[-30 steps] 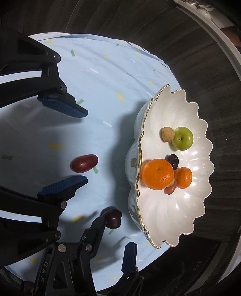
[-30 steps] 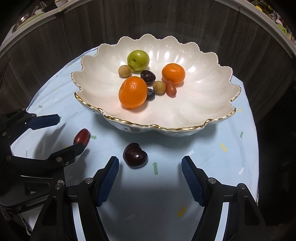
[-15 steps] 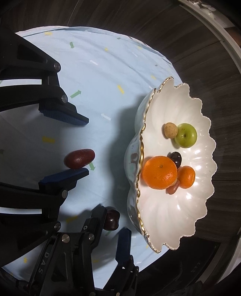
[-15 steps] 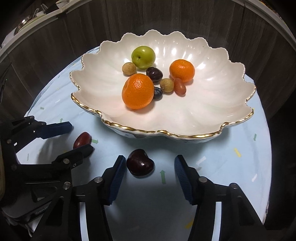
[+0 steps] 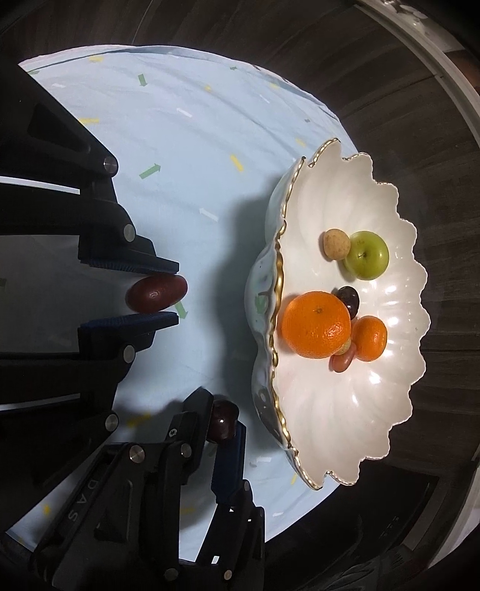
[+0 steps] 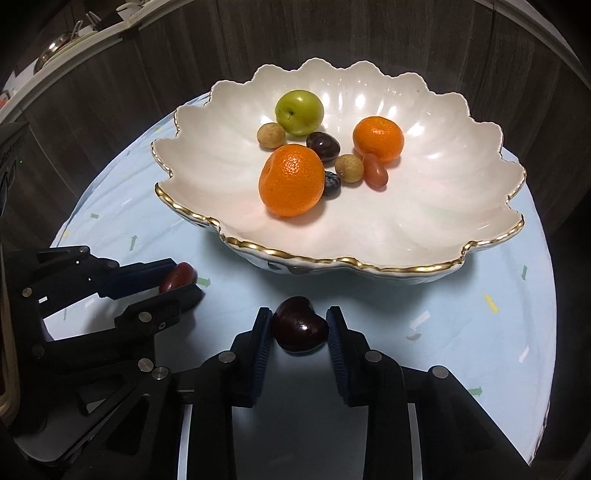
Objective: Organize fruits
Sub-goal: 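Carry the red date and dark cherry over the white bowl with both tools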
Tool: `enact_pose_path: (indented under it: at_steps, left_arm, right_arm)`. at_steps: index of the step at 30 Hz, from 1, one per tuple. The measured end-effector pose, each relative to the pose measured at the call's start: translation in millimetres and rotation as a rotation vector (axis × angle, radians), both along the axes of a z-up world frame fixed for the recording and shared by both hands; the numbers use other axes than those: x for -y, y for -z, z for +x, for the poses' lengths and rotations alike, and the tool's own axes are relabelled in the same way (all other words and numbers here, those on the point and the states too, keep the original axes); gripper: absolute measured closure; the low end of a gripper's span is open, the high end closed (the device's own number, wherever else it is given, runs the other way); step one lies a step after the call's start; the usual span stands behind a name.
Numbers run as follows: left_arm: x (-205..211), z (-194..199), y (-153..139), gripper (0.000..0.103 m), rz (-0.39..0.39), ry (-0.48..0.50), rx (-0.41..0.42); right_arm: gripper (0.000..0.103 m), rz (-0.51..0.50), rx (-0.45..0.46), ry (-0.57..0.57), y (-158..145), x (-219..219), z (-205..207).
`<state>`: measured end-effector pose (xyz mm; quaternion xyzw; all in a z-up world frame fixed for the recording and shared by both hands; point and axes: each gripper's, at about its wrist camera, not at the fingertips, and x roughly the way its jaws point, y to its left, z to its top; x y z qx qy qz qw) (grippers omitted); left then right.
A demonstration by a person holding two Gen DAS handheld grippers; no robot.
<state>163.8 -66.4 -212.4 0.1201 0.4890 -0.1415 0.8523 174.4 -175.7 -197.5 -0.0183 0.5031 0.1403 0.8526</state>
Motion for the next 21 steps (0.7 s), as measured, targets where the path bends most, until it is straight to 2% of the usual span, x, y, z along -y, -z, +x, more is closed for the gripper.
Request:
enact_pose_path:
  at_steps: [10, 21]
  left_arm:
    - [-1.2, -0.2, -4.6, 0.082, -0.012, -0.007, -0.001]
    - [-4.0, -8.7, -26.1, 0.082, -0.027, -0.013, 0.031]
  right_arm:
    - [0.072, 0.000, 0.009, 0.006, -5.5, 0.0, -1.9]
    - [0.072, 0.011, 0.035, 0.016, -23.5, 0.8, -14.2]
